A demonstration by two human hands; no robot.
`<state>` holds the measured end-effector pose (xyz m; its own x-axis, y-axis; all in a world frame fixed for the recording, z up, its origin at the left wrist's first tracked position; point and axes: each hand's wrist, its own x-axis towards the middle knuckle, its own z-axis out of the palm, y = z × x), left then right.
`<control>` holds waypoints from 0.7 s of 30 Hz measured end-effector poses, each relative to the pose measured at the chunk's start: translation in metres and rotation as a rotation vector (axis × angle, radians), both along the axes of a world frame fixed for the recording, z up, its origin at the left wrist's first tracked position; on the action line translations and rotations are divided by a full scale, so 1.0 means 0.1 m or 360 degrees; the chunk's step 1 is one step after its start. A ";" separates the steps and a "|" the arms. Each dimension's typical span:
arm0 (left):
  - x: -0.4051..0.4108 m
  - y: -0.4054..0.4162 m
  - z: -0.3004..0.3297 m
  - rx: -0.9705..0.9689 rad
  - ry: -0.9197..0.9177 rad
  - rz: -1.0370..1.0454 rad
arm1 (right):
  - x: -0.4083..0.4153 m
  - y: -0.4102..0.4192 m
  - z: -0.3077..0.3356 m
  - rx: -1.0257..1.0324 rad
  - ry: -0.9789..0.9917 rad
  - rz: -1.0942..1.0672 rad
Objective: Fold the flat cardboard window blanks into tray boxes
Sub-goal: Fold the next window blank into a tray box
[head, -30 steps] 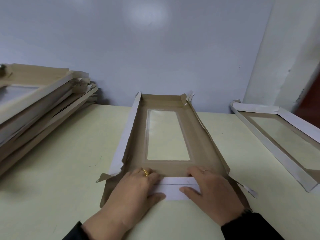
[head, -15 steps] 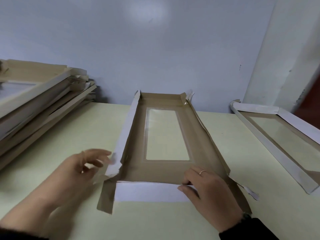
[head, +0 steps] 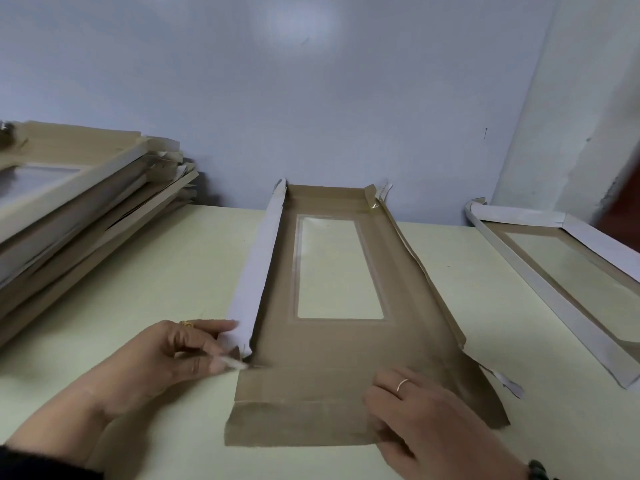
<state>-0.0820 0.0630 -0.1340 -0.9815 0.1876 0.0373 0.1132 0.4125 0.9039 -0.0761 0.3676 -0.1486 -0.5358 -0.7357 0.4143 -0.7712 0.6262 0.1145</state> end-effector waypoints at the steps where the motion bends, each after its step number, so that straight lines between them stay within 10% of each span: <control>1: 0.00 0.01 0.00 -0.0031 0.0031 0.0001 | 0.01 0.00 0.01 0.0023 -0.0039 -0.0013; 6: 0.01 0.09 -0.08 -0.0315 0.0306 0.0175 | 0.08 0.01 0.10 0.0056 -0.0097 -0.0142; 13: 0.03 0.36 -0.14 -0.0600 0.0527 0.0010 | -0.12 0.51 0.25 -0.1294 -0.0088 -0.0327; 21: 0.01 0.41 -0.17 -0.0685 0.0596 -0.0003 | -0.31 0.97 -0.03 -0.0822 -0.0738 -0.0520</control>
